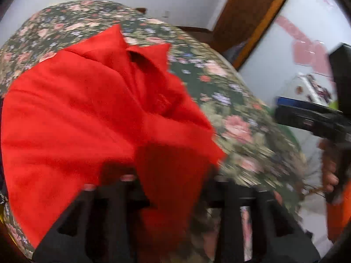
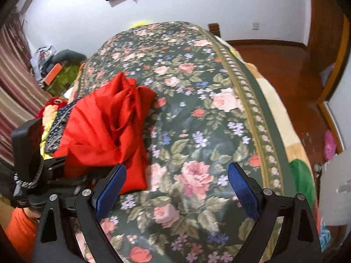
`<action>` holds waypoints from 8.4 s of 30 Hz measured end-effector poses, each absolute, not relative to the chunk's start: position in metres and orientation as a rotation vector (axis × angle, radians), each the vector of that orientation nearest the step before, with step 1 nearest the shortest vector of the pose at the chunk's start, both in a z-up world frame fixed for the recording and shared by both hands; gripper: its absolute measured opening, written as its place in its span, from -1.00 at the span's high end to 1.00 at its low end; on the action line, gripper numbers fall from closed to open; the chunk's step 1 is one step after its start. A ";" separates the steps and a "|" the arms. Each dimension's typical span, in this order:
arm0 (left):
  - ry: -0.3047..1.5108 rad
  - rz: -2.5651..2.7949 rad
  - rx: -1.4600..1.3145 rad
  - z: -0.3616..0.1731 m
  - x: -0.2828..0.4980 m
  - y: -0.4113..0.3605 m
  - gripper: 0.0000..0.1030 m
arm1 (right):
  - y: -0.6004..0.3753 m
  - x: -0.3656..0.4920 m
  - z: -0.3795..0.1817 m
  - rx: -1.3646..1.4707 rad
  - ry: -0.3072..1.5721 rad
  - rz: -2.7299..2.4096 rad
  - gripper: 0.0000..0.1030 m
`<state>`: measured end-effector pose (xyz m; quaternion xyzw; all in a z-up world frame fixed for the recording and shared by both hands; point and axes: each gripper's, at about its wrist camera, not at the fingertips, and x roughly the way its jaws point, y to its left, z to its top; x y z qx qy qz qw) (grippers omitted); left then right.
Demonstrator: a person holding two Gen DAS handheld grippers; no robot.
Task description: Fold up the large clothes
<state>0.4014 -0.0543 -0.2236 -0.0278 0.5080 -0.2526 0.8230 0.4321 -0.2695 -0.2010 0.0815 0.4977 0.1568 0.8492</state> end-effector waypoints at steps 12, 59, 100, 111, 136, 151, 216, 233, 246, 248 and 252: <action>0.887 -0.291 -0.022 -0.154 0.350 0.034 -0.52 | -0.194 0.442 -0.198 0.322 1.150 0.639 -0.79; 1.024 -0.091 0.042 -0.245 0.329 0.059 -0.79 | -0.224 0.440 -0.270 -0.323 1.048 0.197 0.76; 1.010 -0.119 -0.041 -0.253 0.397 0.086 -0.82 | -0.143 0.545 -0.256 -0.421 1.029 0.493 -1.00; 0.997 -0.022 -0.099 -0.221 0.380 0.132 -0.80 | -0.203 0.524 -0.219 -0.174 1.052 0.537 -1.00; 0.989 -0.275 -0.416 -0.252 0.470 0.096 0.00 | -0.119 0.562 -0.286 0.255 1.242 0.825 0.41; 0.704 -0.205 -0.196 -0.114 0.393 0.159 0.34 | -0.018 0.514 -0.152 0.123 0.980 0.922 0.52; 0.903 0.210 -0.064 -0.222 0.347 0.356 -0.76 | 0.210 0.516 -0.239 -0.255 1.026 0.905 -0.66; 0.962 0.303 -0.058 -0.235 0.298 0.361 -0.75 | 0.167 0.489 -0.217 -0.275 1.026 0.838 -0.66; 0.411 0.202 -0.028 -0.031 0.211 0.249 -0.75 | 0.076 0.370 -0.016 -0.098 0.496 0.838 -0.66; 0.336 0.192 -0.027 -0.012 0.190 0.233 -0.75 | 0.060 0.345 0.007 -0.069 0.423 0.837 -0.66; 0.222 0.201 0.007 0.015 0.153 0.203 -0.75 | 0.032 0.297 0.035 -0.034 0.297 0.817 -0.66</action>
